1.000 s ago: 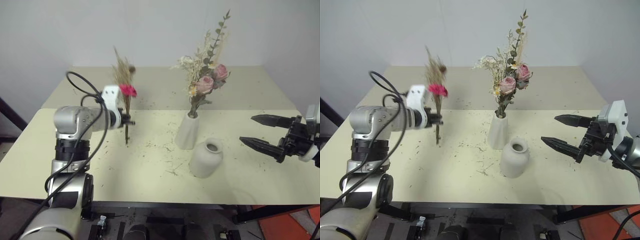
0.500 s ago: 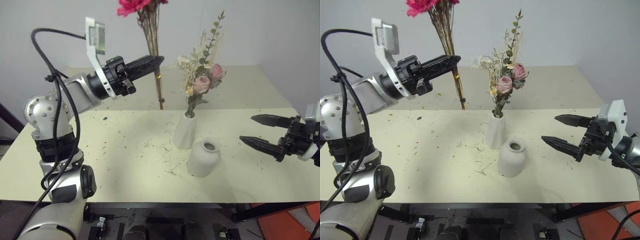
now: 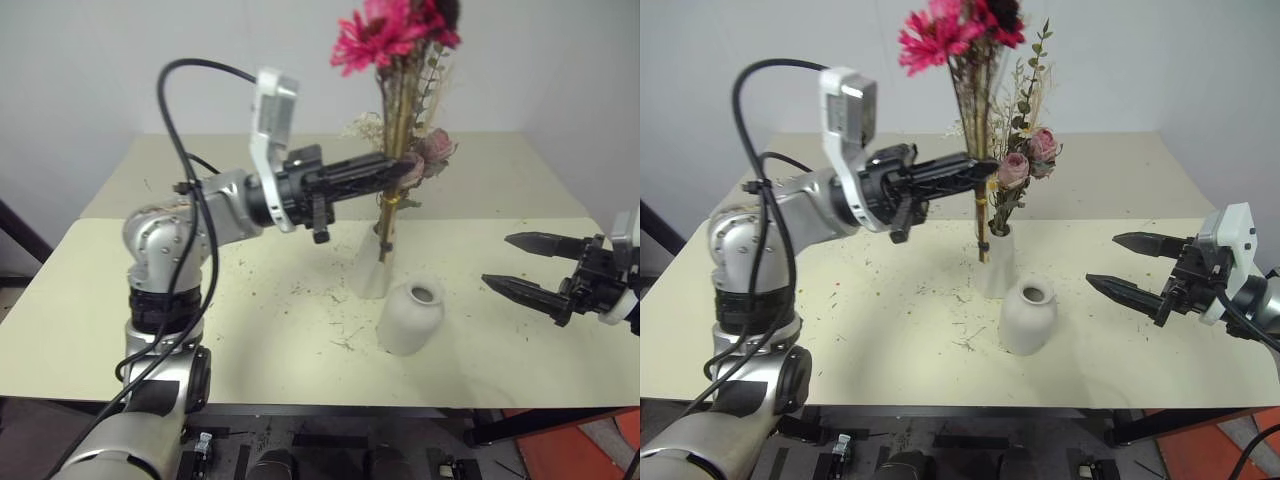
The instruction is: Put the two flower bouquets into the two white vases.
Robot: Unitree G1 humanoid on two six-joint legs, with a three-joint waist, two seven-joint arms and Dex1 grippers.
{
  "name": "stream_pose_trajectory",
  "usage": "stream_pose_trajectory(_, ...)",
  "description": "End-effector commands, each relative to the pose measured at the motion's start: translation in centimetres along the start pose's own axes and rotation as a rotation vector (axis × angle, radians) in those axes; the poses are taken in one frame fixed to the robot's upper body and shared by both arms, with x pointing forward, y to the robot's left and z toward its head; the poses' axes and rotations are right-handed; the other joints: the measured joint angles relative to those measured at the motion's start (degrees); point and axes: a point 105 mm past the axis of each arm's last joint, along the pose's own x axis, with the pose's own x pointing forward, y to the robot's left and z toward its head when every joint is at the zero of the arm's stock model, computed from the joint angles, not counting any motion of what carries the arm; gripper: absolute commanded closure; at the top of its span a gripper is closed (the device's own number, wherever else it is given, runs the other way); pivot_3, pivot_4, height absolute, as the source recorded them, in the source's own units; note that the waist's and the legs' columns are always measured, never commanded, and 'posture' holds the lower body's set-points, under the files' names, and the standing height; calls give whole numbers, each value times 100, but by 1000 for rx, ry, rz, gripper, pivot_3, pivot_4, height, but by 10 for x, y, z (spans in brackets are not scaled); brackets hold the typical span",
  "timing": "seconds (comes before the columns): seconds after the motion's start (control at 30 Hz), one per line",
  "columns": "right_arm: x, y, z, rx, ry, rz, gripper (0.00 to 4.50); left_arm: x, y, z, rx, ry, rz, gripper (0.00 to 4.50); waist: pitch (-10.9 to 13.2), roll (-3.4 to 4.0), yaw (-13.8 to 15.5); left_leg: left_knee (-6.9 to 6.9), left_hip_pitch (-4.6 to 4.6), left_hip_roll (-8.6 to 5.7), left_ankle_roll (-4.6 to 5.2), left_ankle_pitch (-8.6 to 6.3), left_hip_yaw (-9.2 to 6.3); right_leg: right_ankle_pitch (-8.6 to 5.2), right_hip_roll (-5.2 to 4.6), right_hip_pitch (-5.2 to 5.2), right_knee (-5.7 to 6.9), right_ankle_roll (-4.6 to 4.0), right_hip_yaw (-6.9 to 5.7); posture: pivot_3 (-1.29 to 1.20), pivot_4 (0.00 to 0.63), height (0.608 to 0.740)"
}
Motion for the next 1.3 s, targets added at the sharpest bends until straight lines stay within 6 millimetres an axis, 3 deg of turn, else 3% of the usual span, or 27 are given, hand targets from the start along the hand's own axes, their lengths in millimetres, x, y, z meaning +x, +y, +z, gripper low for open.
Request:
stream_pose_trajectory(0.03,-5,-3,12,-51,-12,-25,0,7,1,-6,38,-8,-23,4462,-1,1,-9,0,0,0,0,0,1,0,0,0,0,0,2,0,150,740)
stream_pose_trajectory(0.23,-7,-2,12,-54,-12,-38,0,21,12,-31,104,67,13,4462,-1,1,1,1,2,0,1,0,2,0,1,4,1,0,2,0,150,740)
stream_pose_trajectory(0.4,-8,0,12,-54,-14,-43,0,29,6,-45,146,74,-34,4462,-1,1,7,0,-1,0,4,-2,2,0,1,2,-3,0,2,0,150,740)
stream_pose_trajectory(0.7,-8,0,12,-54,-16,-49,0,36,-1,-58,166,63,-68,4462,-1,2,5,2,1,0,5,-2,2,-1,2,5,-1,1,2,0,150,740)
stream_pose_trajectory(0.97,-8,1,12,-54,-20,-55,0,41,4,-57,163,44,-56,4462,-1,1,10,3,1,0,5,-2,2,-1,2,4,0,1,2,0,150,740)
stream_pose_trajectory(1.3,-9,2,12,-52,-24,-63,0,44,11,-78,185,75,-13,4462,-1,1,14,3,1,0,5,-2,2,-1,2,5,-1,1,2,0,150,740)
